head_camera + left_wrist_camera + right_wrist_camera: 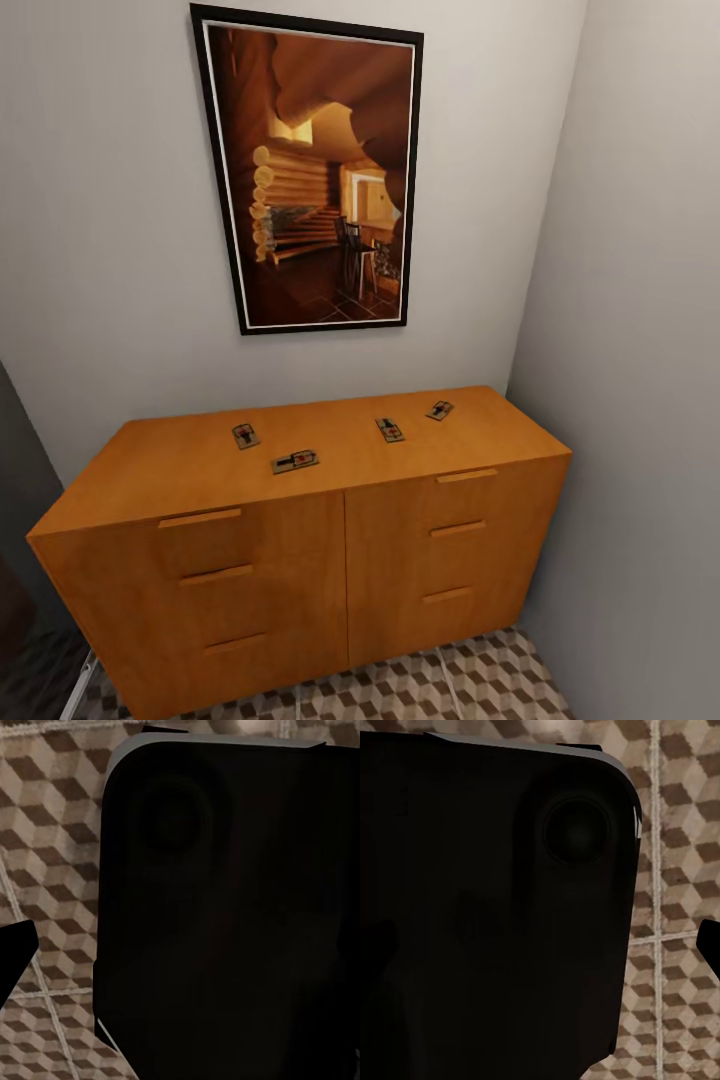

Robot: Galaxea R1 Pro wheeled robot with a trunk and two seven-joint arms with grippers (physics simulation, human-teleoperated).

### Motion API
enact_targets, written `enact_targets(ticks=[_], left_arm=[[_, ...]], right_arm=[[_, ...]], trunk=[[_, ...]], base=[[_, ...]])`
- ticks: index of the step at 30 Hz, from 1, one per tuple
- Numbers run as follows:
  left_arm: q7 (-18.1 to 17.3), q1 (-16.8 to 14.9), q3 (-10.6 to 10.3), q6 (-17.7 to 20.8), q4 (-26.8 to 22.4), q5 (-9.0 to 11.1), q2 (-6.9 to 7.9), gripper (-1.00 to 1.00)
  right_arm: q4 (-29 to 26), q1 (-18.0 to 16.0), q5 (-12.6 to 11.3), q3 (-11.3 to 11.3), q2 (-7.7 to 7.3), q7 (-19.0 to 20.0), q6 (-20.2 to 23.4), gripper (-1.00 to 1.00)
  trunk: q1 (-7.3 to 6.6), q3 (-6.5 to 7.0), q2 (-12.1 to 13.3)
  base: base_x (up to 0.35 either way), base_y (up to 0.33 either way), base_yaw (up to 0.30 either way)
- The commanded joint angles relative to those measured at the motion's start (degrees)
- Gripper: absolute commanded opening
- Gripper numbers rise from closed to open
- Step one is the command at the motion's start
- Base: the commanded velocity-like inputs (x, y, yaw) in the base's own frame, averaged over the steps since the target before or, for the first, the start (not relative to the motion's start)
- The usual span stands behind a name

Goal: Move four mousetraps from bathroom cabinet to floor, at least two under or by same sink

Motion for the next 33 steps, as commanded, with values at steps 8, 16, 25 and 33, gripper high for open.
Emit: enact_targets(ticks=[8, 16, 25, 33], left_arm=[[-0.1, 0.0, 0.0, -0.1, 0.0, 0.6, 0.00, 1.00], [-0.1, 0.0, 0.0, -0.2, 0.0, 0.6, 0.00, 1.00], [-0.1, 0.0, 0.0, -0.1, 0.0, 0.6, 0.00, 1.00], [0.0, 0.0, 0.0, -0.2, 0.0, 0.6, 0.00, 1.00]], right_arm=[[0.0, 0.0, 0.2, 0.0, 0.00, -0.1, -0.2, 1.00], [0.0, 0.0, 0.2, 0.0, 0.00, -0.1, -0.2, 1.00], [0.0, 0.0, 0.2, 0.0, 0.00, -0.2, -0.2, 1.00], [0.0, 0.0, 0.2, 0.0, 0.00, -0.3, -0.2, 1.00]], trunk=[[0.00, -0.05, 0.0], [0.00, -0.05, 0.0], [0.00, -0.05, 0.0], [0.00, -0.05, 0.0]], base=[[0.105, 0.000, 0.000], [0.237, 0.000, 0.000], [0.139, 0.000, 0.000], [0.029, 0.000, 0.000]])
